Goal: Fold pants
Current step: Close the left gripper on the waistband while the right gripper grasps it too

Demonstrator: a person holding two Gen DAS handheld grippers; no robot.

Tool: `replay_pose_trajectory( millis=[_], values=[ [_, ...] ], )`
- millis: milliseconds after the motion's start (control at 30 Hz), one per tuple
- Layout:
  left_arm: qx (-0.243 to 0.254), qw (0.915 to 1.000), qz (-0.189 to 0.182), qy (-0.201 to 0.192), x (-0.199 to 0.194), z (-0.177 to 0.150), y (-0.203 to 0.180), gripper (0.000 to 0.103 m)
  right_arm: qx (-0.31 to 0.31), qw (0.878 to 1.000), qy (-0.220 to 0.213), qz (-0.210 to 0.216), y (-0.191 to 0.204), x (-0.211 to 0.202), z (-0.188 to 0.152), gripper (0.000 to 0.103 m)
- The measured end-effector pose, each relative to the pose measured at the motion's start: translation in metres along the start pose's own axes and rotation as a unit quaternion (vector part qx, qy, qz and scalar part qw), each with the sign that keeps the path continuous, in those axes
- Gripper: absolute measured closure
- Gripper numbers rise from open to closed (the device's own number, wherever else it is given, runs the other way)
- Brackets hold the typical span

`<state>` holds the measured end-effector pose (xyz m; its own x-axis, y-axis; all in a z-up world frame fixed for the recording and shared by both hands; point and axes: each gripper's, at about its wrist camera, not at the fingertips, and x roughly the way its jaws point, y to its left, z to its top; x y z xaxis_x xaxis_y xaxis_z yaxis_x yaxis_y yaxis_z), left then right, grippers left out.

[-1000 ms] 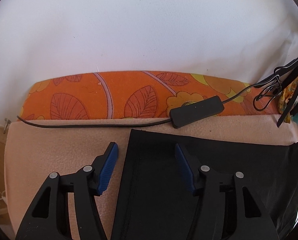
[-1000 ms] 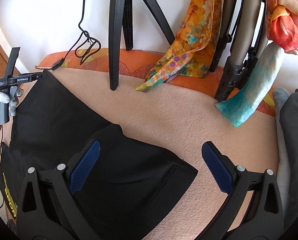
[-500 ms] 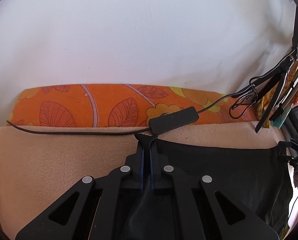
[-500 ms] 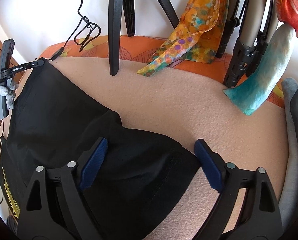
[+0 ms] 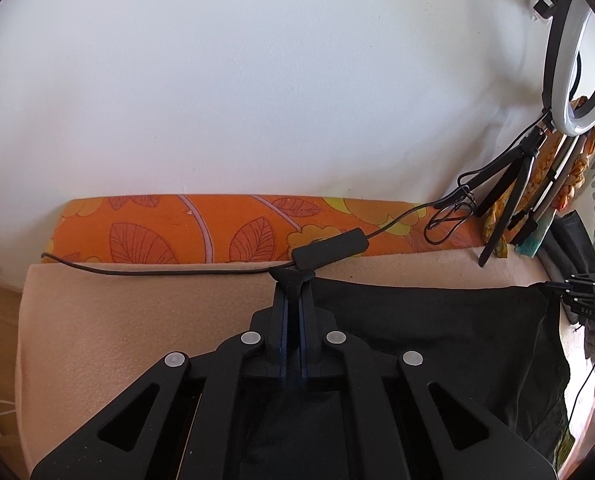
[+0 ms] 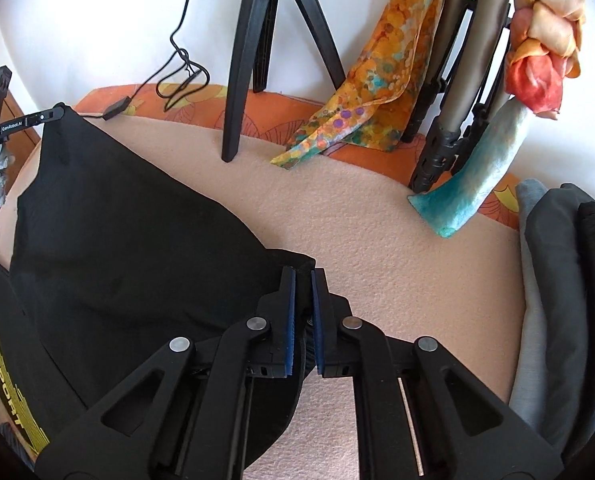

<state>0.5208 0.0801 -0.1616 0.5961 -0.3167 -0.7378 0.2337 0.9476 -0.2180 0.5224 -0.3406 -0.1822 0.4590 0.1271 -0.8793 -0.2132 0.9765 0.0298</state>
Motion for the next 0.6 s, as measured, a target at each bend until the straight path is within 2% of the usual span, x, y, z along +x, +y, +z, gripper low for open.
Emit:
replay_pose_trajectory(
  millis=[300, 600],
  values=[
    [0.006, 0.9991, 0.008, -0.042, -0.081, -0.018, 0.005, 0.1, -0.022, 0.998, -0.059, -0.002, 0.027, -0.08, -0.014, 0.096],
    [0.013, 0.9966, 0.005, -0.082, -0.172, -0.07, 0.0, 0.1, -0.047, 0.994, -0.098, -0.008, 0.069, -0.164, -0.057, 0.096]
  ],
)
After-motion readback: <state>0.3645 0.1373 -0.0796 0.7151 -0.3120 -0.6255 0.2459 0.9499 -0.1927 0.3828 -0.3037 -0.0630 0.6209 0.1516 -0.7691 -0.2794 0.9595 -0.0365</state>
